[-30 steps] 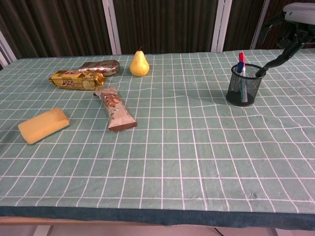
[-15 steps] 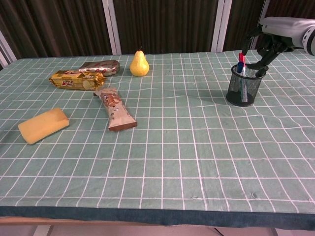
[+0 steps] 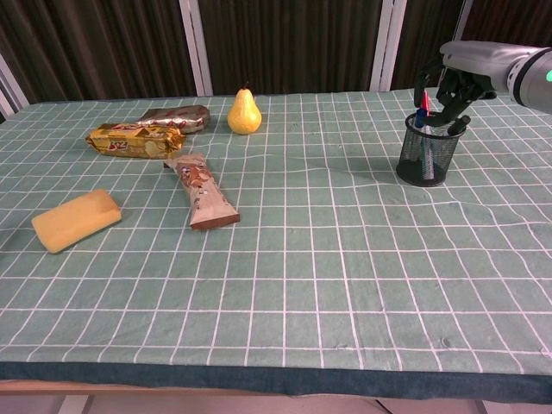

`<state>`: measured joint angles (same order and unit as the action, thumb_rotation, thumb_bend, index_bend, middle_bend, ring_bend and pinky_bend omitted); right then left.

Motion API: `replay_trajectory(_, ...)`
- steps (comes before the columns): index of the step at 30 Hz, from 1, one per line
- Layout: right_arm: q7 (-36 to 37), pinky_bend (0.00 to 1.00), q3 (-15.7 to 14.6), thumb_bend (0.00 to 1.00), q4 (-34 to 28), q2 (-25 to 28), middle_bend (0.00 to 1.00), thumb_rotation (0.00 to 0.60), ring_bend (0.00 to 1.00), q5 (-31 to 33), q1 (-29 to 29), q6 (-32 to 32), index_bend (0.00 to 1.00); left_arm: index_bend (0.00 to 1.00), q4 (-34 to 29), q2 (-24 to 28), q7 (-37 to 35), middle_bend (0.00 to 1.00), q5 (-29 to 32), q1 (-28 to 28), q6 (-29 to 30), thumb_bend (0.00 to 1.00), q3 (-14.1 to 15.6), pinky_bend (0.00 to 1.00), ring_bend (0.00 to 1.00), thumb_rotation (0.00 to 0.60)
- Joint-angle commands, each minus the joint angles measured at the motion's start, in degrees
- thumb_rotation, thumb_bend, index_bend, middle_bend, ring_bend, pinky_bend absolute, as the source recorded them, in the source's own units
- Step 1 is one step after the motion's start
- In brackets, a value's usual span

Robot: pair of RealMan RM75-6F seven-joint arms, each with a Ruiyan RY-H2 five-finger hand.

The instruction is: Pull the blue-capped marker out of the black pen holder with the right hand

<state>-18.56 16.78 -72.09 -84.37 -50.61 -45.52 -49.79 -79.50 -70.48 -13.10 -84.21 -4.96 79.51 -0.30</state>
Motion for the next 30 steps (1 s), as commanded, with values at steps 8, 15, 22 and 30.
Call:
replay_trajectory(8, 1.1, 1.0, -0.3, 0.48, 2.0, -1.2, 1.0, 0.6, 1.0, -0.2, -0.6, 0.4, 0.59, 0.12, 0.0, 0.2, -0.3, 0.05, 0.1, 0.0, -0.2, 0.45, 0.0, 0.32, 0.05, 0.6)
replay_trajectory(15, 1.6, 1.0, -0.4, 0.51, 2.4, -1.5, 1.0, 0.6, 1.0, -0.3, -0.6, 0.3, 0.6, 0.12, 0.2, 0.1, -0.7, 0.05, 0.1, 0.0, -0.3, 0.46, 0.1, 0.32, 0.05, 0.6)
replay_trajectory(22, 2.0, 1.0, -0.5, 0.56, 2.7, -1.5, 1.0, 0.6, 1.0, -0.5, -0.5, 0.1, 0.64, 0.12, 0.3, 0.0, -0.8, 0.05, 0.2, 0.1, -0.3, 0.46, 0.1, 0.32, 0.05, 0.6)
replay_trajectory(30, 2.3, 1.0, -0.6, 0.62, 3.0, -1.5, 1.0, 0.6, 1.0, -0.2, -0.4, 0.3, 0.66, 0.12, 0.3, 0.0, -0.8, 0.05, 0.1, 0.1, -0.4, 0.46, 0.1, 0.32, 0.05, 0.6)
